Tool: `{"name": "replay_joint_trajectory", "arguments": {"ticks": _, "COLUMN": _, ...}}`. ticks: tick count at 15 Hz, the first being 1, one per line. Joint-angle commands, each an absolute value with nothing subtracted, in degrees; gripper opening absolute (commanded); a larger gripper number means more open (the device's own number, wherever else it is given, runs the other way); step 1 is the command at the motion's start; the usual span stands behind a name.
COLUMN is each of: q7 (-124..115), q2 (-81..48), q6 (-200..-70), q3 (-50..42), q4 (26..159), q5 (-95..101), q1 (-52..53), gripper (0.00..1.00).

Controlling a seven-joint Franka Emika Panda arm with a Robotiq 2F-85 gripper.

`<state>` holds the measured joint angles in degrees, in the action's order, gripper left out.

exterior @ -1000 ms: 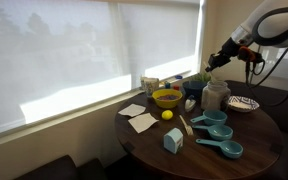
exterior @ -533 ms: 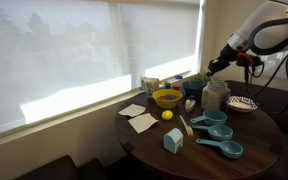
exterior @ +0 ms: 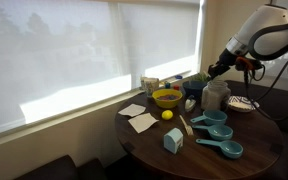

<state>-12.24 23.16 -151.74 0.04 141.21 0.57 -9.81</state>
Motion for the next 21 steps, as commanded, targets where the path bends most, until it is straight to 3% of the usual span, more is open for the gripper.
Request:
{"name": "replay_joint_trajectory", "arguments": {"ticks": 1, "q7": -15.22, "q2": 23.11, "q6": -148.54, "q3": 0.37, "q4": 140.22, "q5": 1.1, "q1": -10.46, "gripper": 0.03}}
{"name": "replay_joint_trajectory", "arguments": {"ticks": 21, "q7": -24.37, "q2": 21.63, "q6": -138.33, "q3": -2.01, "q4": 135.44, "q5": -2.35, "q1": -10.62, "gripper": 0.03}}
